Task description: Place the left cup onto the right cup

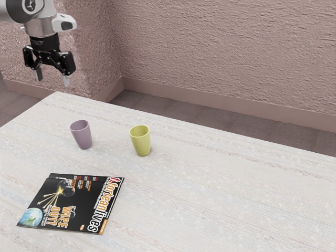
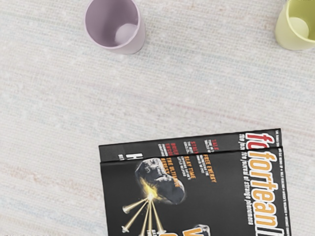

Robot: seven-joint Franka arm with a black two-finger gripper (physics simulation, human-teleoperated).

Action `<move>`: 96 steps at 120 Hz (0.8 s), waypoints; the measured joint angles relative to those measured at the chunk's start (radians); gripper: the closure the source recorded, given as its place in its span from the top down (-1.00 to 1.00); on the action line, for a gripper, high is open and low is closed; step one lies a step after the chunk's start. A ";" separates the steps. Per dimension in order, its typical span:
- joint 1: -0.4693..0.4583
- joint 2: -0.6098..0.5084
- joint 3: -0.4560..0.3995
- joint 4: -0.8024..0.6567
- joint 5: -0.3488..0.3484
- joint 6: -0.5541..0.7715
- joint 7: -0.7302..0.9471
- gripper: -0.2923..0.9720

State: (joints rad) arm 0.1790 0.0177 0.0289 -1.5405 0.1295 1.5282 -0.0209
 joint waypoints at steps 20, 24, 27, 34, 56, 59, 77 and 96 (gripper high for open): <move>0.024 0.009 0.001 -0.001 0.013 0.014 0.017 0.54; 0.017 0.011 0.001 -0.001 0.018 0.018 0.020 0.54; 0.007 0.015 0.002 -0.001 0.020 0.023 0.022 0.54; -0.030 0.031 0.006 -0.001 0.025 0.040 0.027 0.54; -0.172 0.124 0.066 -0.003 0.027 0.124 0.051 0.53; -0.166 0.137 0.071 -0.003 0.027 0.135 0.055 0.54; -0.144 0.205 0.108 -0.003 0.023 0.202 0.080 0.54; -0.117 0.267 0.113 -0.005 0.016 0.266 0.106 0.54</move>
State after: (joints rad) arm 0.0622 0.2850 0.1423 -1.5454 0.1454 1.7939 0.0847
